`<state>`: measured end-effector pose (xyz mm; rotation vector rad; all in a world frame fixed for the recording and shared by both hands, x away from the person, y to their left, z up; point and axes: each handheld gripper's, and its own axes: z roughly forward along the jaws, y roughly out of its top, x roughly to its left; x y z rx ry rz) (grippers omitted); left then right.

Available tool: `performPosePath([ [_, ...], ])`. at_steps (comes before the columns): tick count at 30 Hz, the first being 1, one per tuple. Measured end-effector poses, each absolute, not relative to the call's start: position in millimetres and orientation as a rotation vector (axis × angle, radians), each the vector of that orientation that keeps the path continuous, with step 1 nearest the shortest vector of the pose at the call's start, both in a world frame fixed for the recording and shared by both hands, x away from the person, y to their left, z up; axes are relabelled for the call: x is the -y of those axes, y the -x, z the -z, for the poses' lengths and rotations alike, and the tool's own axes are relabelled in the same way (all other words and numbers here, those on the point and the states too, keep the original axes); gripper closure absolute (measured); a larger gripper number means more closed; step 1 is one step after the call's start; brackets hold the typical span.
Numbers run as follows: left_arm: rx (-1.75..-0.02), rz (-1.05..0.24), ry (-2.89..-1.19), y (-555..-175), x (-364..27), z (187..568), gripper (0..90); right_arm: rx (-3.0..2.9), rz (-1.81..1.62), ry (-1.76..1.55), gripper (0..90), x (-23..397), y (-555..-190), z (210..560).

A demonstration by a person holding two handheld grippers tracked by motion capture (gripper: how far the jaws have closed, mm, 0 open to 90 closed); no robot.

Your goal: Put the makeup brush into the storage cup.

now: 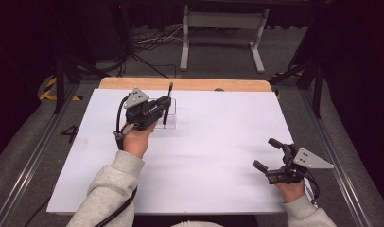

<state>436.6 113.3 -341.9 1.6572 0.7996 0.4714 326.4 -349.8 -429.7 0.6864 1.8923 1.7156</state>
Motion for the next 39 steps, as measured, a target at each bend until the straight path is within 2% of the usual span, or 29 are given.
performPosePath([
  [39,-0.851,-0.523,-1.597,-489.2,-109.4,349.3,78.7,-1.888,-1.720,-0.685,0.6,351.3,-325.8,429.2],
])
